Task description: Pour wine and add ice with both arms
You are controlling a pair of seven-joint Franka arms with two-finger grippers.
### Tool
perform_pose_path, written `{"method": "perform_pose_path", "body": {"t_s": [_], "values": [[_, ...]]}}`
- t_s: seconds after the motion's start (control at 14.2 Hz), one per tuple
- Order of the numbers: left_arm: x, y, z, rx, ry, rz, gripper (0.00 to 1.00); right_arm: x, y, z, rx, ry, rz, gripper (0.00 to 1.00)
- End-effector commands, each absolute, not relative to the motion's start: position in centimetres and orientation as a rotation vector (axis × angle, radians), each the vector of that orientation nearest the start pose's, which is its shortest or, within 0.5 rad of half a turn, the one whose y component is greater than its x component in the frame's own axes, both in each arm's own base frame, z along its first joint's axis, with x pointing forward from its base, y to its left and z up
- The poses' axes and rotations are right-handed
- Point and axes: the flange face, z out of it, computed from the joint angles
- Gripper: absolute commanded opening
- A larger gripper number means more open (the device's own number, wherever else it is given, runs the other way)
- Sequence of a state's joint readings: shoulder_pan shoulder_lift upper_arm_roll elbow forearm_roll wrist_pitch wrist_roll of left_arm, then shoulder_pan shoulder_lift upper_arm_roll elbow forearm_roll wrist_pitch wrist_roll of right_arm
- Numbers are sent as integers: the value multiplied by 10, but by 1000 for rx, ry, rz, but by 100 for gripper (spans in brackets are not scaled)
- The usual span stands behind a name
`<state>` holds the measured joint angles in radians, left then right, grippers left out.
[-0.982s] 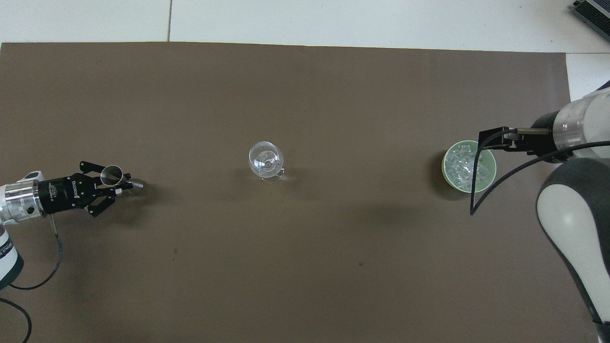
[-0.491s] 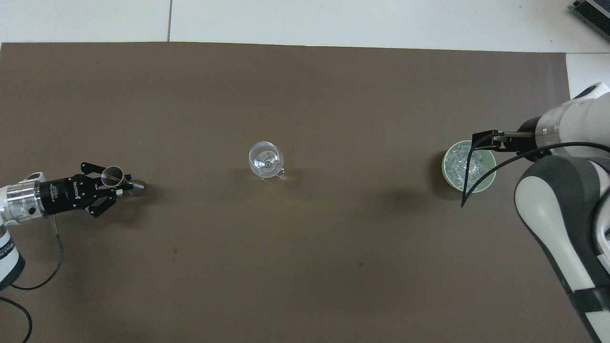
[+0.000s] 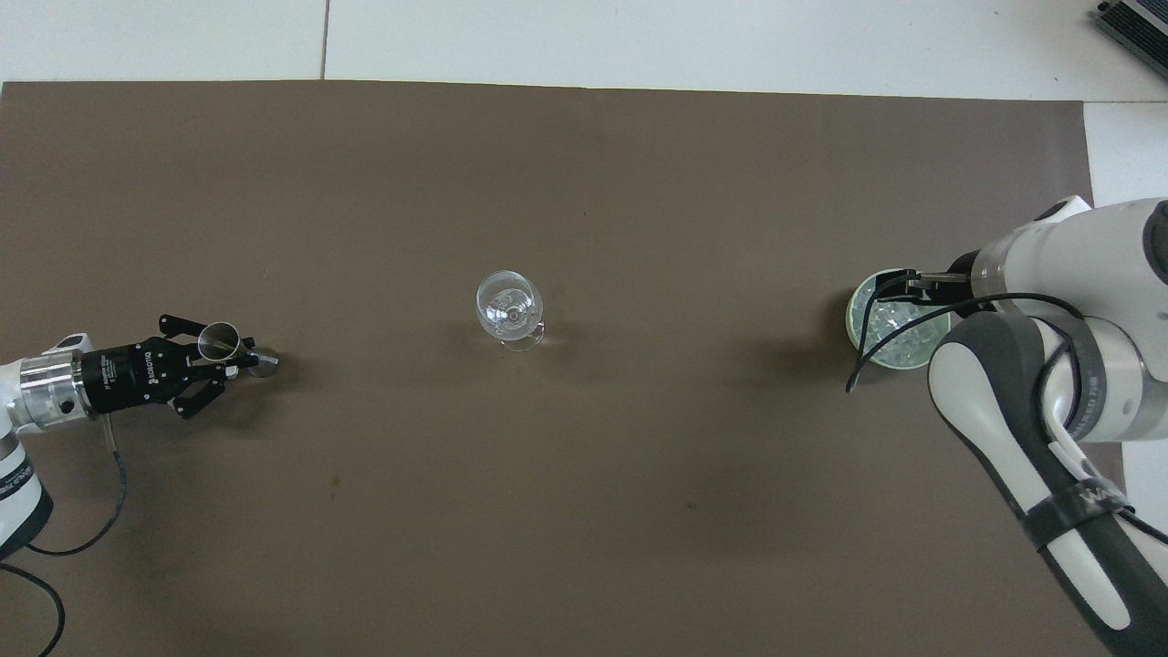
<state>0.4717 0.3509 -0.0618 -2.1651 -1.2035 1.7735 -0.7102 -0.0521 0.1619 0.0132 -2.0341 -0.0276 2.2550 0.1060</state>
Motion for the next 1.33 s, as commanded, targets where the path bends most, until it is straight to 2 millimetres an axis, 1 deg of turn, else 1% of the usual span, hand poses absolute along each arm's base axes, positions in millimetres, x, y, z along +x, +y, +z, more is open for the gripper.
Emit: {"method": "perform_pose_path", "body": {"t_s": [0.0,0.07,0.14,0.21,0.28,0.35,0.42,0.56,0.63,0.7,0.77,0.84,0.91,0.98,1.05,1.19,1.26], "values": [[508,137,234,1207,1635,-922,46,589,-34,357,-3169,163,-113,88],[508,137,234,1211,1634,-923,62,589,-33,350,-3169,165,-103,87],[510,138,236,1214,1633,-920,91,588,-34,347,-3169,168,-94,85],[511,139,238,1220,1627,-918,100,587,-34,346,-3169,167,-89,85],[515,140,243,1232,1617,-915,100,586,-34,346,-3169,167,-86,84],[518,142,247,1260,1605,-916,100,583,-34,343,-3170,170,-74,79],[520,145,251,1294,1597,-918,100,582,-32,342,-3170,165,-67,67],[524,160,257,1353,1591,-910,100,581,-34,341,-3170,172,-59,37],[527,164,259,1394,1585,-911,100,581,-34,341,-3170,167,-59,19],[528,176,265,1426,1582,-900,100,581,-34,344,-3170,172,-67,1],[530,184,272,1471,1574,-894,100,581,-34,353,-3169,178,-88,0],[534,187,274,1504,1561,-901,100,581,-34,365,-3168,188,-120,0],[537,195,281,1535,1552,-890,100,581,-33,378,-3165,189,-149,0],[536,200,282,1546,1553,-889,100,580,-32,388,-3161,193,-173,0],[535,201,282,1553,1546,-883,100,579,-28,402,-3155,201,-207,0],[537,203,290,1608,1483,-854,100,572,-13,444,-3150,181,-227,0],[537,208,294,1673,1464,-835,100,573,2,461,-3148,166,-213,0]]}}
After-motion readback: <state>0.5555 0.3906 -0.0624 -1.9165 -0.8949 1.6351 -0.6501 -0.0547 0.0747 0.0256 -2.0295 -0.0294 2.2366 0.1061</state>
